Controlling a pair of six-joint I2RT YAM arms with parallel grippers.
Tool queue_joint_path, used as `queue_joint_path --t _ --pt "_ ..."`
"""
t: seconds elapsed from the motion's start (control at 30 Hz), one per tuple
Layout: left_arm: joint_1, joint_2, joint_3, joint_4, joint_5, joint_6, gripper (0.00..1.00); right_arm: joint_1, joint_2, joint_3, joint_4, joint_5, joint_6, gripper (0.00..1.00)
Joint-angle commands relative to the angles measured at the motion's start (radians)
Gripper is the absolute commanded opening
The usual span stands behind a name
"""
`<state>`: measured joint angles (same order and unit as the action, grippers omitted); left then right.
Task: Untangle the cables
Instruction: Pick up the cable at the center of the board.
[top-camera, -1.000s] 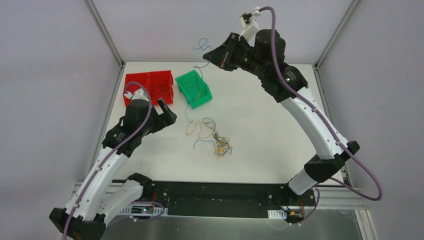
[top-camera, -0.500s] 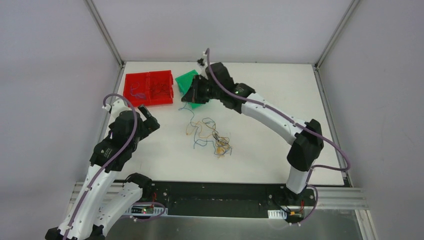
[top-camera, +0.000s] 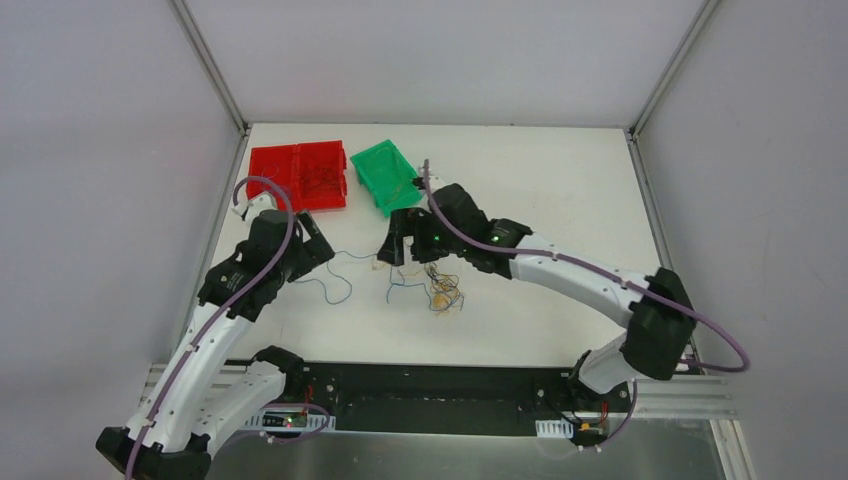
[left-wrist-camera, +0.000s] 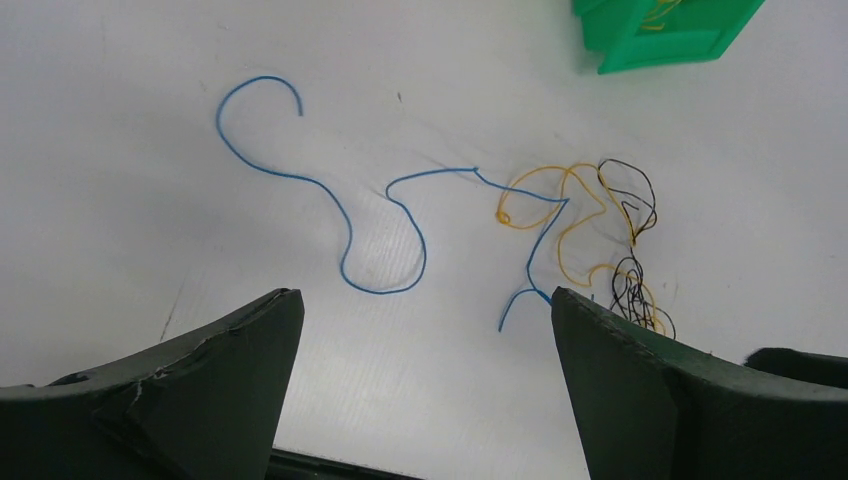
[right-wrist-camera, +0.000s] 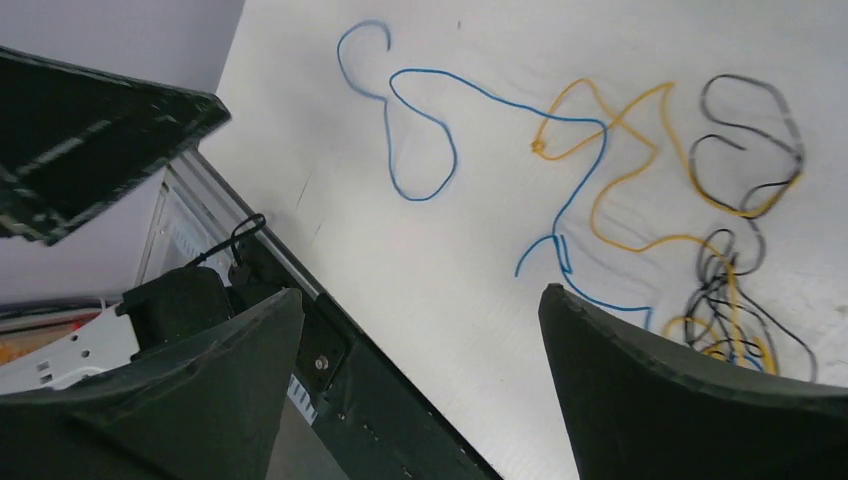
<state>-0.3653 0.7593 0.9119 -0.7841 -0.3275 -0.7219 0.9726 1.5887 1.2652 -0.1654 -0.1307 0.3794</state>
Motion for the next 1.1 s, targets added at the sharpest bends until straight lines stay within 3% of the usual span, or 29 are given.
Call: queue_joint_path --t 0.0,0.27,0.47,0.6,0.73,1.07 --pt "0.003 0.041 -0.007 0.003 0.113 -0.027 0.99 -0.053 -0.196 -0.073 -0.016 0.122 -0.014 0.92" --pt "0.003 0.104 0.000 -0.012 0.122 -0.003 0.99 -0.121 -0.292 -0.181 -0.201 0.221 0.059 0.91" --pt "0.017 0.233 0.120 -0.178 -0.023 -0.009 0.99 -0.128 -0.314 -0.264 -0.220 0.158 0.139 0.90" --pt "0.062 0.273 0.086 -0.156 0.084 -0.033 0.99 -0.127 -0.285 -0.323 -0.175 0.082 0.180 0.87" --pt "0.104 0.295 -0.004 -0.070 0.194 -0.039 0.99 -0.127 -0.204 -0.282 -0.226 0.121 0.149 0.83" --pt "0.139 0.378 -0.243 0.307 0.501 -0.011 0.99 -0.129 -0.148 -0.229 -0.234 0.166 0.101 0.81"
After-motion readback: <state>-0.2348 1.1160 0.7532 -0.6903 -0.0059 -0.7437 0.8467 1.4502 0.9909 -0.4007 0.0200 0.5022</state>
